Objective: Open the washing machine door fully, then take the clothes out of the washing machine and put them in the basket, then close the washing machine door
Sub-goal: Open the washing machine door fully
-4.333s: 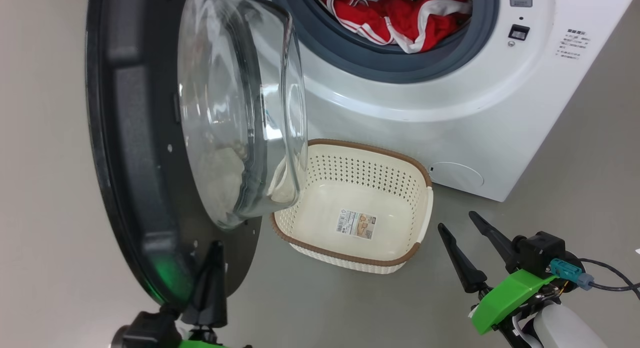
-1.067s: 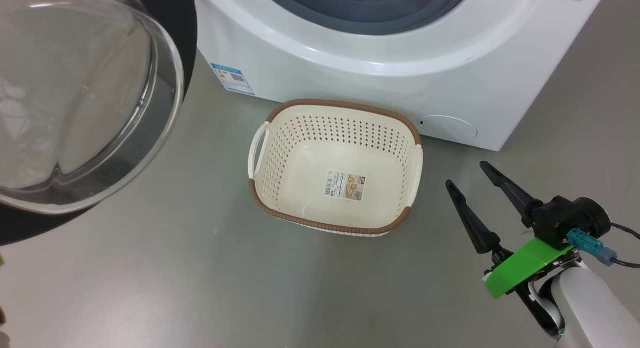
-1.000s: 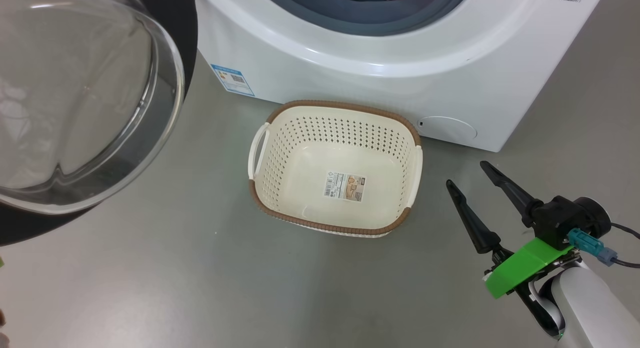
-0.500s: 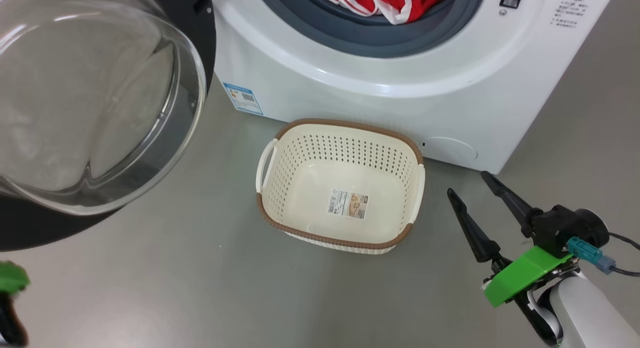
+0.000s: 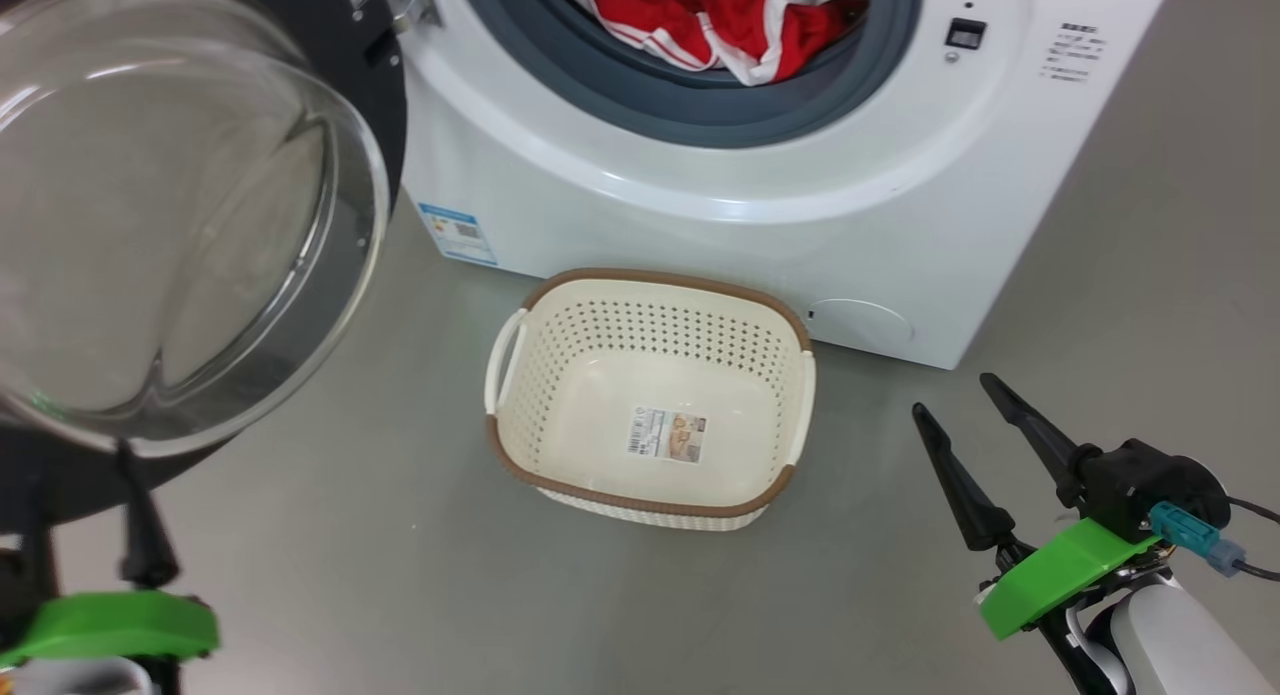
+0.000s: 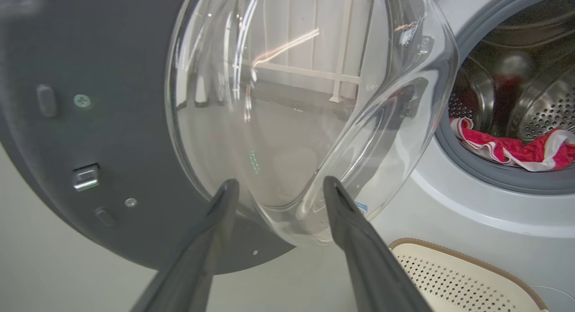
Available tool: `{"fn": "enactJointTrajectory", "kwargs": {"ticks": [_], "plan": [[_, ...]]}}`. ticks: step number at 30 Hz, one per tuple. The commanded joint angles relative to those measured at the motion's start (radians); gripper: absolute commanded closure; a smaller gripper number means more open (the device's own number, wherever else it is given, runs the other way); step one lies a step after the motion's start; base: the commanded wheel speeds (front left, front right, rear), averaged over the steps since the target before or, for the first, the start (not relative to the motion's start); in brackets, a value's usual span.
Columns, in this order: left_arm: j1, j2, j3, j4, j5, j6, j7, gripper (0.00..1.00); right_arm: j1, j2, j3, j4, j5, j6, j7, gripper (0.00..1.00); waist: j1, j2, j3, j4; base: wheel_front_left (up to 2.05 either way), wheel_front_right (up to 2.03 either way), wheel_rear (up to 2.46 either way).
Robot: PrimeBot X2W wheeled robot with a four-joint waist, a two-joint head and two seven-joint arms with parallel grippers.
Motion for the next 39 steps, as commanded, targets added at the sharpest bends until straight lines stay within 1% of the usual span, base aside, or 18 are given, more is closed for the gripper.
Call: {"fn": "enactJointTrajectory", "kwargs": {"ticks": [1,8,12,13,20,30,39], "plan": [[0.025,0.034,-0.013,-0.045,-0.020,-0.003,-0.005,0.00,0.018,0.003,0.004,-0.025,0.002,0.002,-0.012,0.00,0.0000,-0.0001,-0.006,-0.023,0.00,0.00,0.00],[0.087,0.059,-0.144,-0.105,-0.072,-0.003,-0.005,0.00,0.043,0.021,-0.032,-0.034,-0.004,0.002,-0.012,0.00,0.0000,-0.0001,-0.018,-0.097,0.00,0.00,0.00],[0.116,0.078,-0.184,-0.133,-0.107,-0.003,-0.005,0.00,0.053,0.039,-0.050,-0.040,-0.007,0.002,-0.012,0.00,0.0000,-0.0001,-0.031,-0.155,0.00,0.00,0.00],[0.116,0.078,-0.184,-0.133,-0.107,-0.003,-0.005,0.00,0.053,0.039,-0.050,-0.040,-0.007,0.002,-0.012,0.00,0.0000,-0.0001,-0.031,-0.155,0.00,0.00,0.00],[0.150,0.111,-0.264,-0.174,-0.150,-0.003,-0.005,0.00,0.076,0.055,-0.081,-0.053,-0.009,0.002,-0.012,0.00,0.0000,-0.0001,-0.043,-0.248,0.00,0.00,0.00],[0.171,0.122,-0.299,-0.194,-0.172,-0.003,-0.005,0.00,0.091,0.068,-0.100,-0.067,-0.008,0.002,-0.012,0.00,0.0000,-0.0001,-0.042,-0.357,0.00,0.00,0.00],[0.189,0.115,-0.293,-0.203,-0.185,-0.003,-0.005,0.00,0.109,0.070,-0.113,-0.071,-0.008,0.002,-0.012,0.00,0.0000,-0.0001,-0.055,-0.406,0.00,0.00,0.00]]}}
